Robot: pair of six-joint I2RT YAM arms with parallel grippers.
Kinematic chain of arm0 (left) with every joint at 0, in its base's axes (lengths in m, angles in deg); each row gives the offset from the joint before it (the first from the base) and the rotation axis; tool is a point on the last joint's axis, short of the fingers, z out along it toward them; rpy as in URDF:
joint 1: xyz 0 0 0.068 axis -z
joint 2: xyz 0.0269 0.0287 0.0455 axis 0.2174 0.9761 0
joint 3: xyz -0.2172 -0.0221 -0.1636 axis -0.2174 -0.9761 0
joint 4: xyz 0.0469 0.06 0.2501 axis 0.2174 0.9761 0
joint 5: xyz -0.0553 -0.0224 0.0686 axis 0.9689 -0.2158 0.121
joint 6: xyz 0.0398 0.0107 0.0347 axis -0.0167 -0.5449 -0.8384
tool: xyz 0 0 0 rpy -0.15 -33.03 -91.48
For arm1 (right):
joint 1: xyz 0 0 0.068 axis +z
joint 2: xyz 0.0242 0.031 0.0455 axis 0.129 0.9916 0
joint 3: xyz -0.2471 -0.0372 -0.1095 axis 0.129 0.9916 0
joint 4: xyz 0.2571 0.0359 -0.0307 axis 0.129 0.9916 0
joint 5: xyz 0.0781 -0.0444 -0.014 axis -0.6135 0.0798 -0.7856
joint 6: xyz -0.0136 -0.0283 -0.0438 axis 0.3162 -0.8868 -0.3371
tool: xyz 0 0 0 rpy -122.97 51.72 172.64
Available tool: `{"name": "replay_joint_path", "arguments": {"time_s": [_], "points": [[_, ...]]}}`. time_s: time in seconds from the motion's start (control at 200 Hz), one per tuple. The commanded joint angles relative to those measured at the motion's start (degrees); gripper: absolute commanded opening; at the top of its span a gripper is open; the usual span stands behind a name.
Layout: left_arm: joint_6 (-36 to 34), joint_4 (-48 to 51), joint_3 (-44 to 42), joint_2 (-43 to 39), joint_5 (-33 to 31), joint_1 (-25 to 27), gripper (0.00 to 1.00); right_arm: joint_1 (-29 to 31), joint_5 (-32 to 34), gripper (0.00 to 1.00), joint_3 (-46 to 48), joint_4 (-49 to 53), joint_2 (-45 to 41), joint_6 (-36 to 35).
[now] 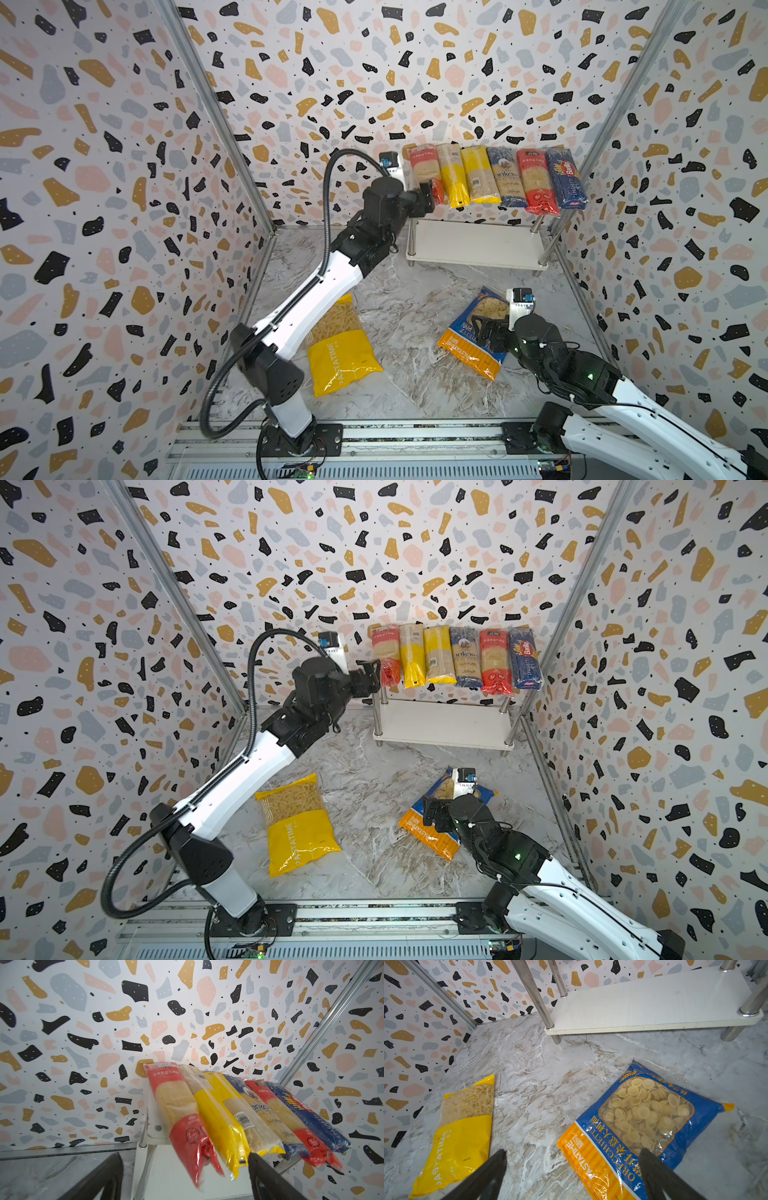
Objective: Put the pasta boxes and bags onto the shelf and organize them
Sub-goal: 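Open the left gripper and draw it back down toward the table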
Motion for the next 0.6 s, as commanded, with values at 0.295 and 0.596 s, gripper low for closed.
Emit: {"name": "replay_joint_path", "arguments": {"time_s": [0.295, 0.596], "points": [[3.88, -8.11, -39.87, -24.98, -5.76, 0.98, 0.9, -8.5, -9.58, 0.99, 6.96, -6.45, 3.37, 7.85], [8.63, -9.31, -53.86, -26.58, 0.18, 3.54, 0.88, -23.2, -19.32, 0.99, 15.24, -8.54, 0.58, 10.76]]}}
